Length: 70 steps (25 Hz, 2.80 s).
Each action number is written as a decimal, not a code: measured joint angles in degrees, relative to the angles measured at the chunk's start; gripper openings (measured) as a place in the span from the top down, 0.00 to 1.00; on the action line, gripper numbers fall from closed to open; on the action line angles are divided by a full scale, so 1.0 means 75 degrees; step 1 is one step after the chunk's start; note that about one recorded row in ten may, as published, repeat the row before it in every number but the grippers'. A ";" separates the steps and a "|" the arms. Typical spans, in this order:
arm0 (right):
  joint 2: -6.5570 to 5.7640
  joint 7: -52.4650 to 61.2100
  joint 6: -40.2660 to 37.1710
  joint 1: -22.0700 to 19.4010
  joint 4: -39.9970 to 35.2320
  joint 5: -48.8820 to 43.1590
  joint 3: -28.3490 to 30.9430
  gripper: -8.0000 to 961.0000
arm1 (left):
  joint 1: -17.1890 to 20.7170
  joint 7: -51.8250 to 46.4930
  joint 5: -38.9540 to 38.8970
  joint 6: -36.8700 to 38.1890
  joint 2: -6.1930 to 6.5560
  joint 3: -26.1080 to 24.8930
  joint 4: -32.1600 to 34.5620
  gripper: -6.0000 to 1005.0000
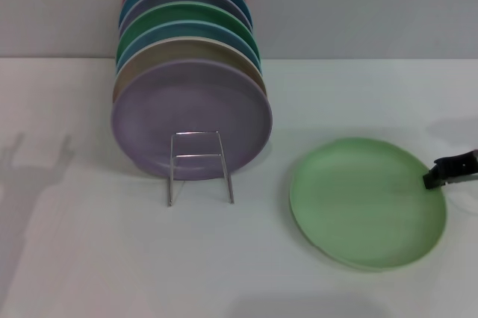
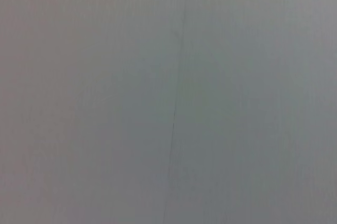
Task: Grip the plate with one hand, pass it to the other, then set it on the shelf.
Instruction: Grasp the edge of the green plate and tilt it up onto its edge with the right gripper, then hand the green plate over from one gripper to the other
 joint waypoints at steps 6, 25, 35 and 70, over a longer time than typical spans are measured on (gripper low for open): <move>0.0298 -0.0445 -0.0100 -0.0383 -0.1092 0.0076 0.0073 0.97 | -0.0002 0.0000 0.0001 -0.0003 0.0000 0.0000 0.0000 0.17; 0.0668 -0.1097 -0.0866 -0.1270 -0.3003 0.0230 0.0071 0.97 | -0.0047 -0.0001 0.0000 -0.0052 -0.0012 0.0000 0.0000 0.17; 0.0701 -0.1569 -0.1167 -0.1394 -0.3689 0.0172 -0.0159 0.97 | -0.0048 -0.0008 0.0001 -0.0071 -0.0012 0.0000 0.0010 0.17; 0.0783 -0.1494 -0.6498 -0.2885 -0.4613 -0.1184 -0.3700 0.97 | -0.0146 0.0007 0.0000 -0.0250 0.0000 0.0042 0.0056 0.17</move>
